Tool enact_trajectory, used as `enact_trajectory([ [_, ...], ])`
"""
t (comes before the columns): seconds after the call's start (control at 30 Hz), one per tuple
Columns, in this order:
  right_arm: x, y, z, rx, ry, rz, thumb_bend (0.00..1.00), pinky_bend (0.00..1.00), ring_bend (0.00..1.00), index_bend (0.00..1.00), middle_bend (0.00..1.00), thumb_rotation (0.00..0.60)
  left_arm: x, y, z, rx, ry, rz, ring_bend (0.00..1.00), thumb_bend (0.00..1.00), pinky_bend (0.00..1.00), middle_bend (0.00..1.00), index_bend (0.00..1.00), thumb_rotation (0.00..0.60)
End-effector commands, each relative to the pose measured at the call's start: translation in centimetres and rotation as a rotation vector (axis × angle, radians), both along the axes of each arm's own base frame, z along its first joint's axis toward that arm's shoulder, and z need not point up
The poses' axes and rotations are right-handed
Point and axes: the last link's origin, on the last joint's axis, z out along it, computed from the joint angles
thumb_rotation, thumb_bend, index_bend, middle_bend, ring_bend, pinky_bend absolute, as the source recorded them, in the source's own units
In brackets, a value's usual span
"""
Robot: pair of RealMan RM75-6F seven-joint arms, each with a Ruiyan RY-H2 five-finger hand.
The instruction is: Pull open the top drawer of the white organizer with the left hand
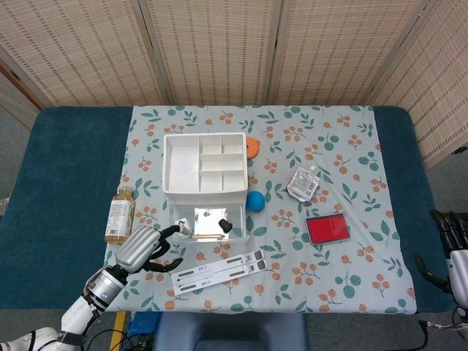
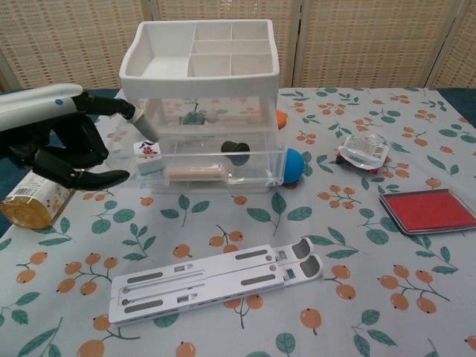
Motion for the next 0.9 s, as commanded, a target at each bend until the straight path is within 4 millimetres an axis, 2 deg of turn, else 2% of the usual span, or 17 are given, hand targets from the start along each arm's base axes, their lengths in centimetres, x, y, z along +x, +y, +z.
enact_trajectory([
  [0.03, 0.2, 0.0, 0.1, -0.001, 0.003, 0.005, 0.37, 0.08, 0.03, 0.0, 0.08, 0.6, 0.3, 0.0, 0.9, 0.015, -0.011, -0.025, 1.0, 0.3, 1.0, 0.96, 0.3, 0.6],
  [0.23, 1.2, 0.0, 0.9, -0.013, 0.022, 0.036, 0.37, 0.08, 0.03, 0.0, 0.08, 0.6, 1.1, 1.4, 2.8, 0.104, 0.005, -0.155, 1.0, 0.3, 1.0, 0.96, 0.36, 0.6],
  [0.4, 2.1, 0.2, 2.0, -0.039, 0.04, 0.058, 0.37, 0.08, 0.03, 0.0, 0.08, 0.6, 1.9, 3.5, 3.7, 0.23, 0.074, -0.287, 1.0, 0.29, 1.0, 0.96, 0.38, 0.6],
  [0.6, 2.7, 0.7, 2.6, -0.052, 0.052, 0.068, 0.37, 0.08, 0.03, 0.0, 0.08, 0.6, 2.7, 6.4, 3.9, 0.326, 0.18, -0.43, 1.0, 0.29, 1.0, 0.96, 0.39, 0.6],
  [0.9, 2.6, 1.2, 2.5, -0.053, 0.046, 0.055, 0.37, 0.08, 0.03, 0.0, 0.08, 0.6, 3.2, 8.6, 2.6, 0.435, 0.333, -0.661, 1.0, 0.29, 1.0, 0.96, 0.39, 0.6],
])
